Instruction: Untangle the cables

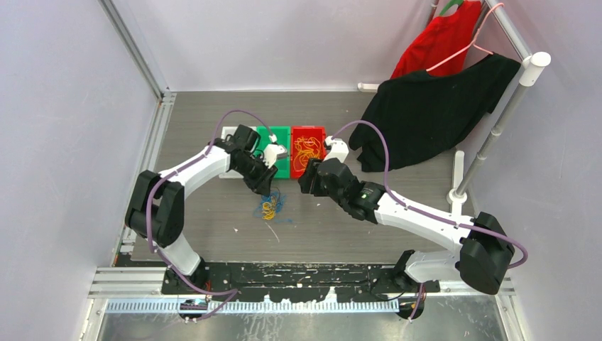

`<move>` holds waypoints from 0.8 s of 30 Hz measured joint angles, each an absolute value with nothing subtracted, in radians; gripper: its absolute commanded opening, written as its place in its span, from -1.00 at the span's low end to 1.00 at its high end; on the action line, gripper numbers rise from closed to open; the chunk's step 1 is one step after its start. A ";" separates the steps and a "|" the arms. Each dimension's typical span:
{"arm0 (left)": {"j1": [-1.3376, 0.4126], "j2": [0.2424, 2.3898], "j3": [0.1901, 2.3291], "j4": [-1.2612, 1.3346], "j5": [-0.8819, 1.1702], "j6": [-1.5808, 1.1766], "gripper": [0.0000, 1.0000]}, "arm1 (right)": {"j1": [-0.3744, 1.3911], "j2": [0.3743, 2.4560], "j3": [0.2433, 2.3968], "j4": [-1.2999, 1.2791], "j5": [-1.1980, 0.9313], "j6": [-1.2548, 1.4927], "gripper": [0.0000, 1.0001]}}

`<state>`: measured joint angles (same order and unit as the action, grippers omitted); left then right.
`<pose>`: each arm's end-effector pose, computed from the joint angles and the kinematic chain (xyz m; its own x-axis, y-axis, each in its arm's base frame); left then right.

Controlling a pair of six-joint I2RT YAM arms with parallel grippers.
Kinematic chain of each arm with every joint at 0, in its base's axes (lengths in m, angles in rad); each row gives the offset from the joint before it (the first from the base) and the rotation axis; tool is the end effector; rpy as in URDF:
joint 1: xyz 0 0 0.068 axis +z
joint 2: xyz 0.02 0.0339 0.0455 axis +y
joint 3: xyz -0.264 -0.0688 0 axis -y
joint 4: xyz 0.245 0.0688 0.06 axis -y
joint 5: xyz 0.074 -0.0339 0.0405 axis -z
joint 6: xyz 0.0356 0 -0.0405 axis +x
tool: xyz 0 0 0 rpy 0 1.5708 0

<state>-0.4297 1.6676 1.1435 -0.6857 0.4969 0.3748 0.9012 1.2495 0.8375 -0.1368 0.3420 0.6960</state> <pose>0.2882 -0.1508 0.2071 -0.6014 0.6296 -0.4920 0.7946 0.5357 -0.2857 0.1812 0.2097 0.2648 -0.6082 0.2048 -0.7669 -0.2230 0.8831 0.4127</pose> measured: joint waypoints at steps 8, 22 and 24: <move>-0.427 1.668 1.161 -0.701 0.460 0.382 -0.30 | 0.901 1.250 0.837 -0.136 0.336 0.699 0.15; -0.384 1.657 1.220 -0.756 0.479 0.400 -0.14 | 0.901 1.250 0.837 -0.136 0.334 0.700 0.15; -0.384 1.668 1.211 -0.753 0.493 0.395 -0.15 | 0.901 1.250 0.837 -0.137 0.334 0.700 0.15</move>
